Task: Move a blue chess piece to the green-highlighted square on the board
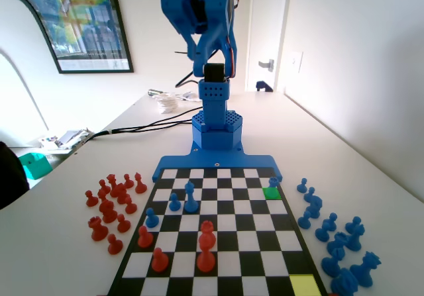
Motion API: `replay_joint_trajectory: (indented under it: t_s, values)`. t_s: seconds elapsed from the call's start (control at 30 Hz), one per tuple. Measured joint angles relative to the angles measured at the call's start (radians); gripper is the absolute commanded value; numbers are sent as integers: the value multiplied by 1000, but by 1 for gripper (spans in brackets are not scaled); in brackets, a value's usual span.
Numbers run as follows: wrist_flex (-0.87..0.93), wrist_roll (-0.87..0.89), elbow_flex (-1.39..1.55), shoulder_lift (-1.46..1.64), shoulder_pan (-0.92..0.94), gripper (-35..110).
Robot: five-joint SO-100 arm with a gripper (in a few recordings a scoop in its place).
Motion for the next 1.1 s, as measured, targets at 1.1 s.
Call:
replay_joint_trajectory:
  t_s: [1.1]
  values:
    - [61, -204, 218, 558, -87, 1]
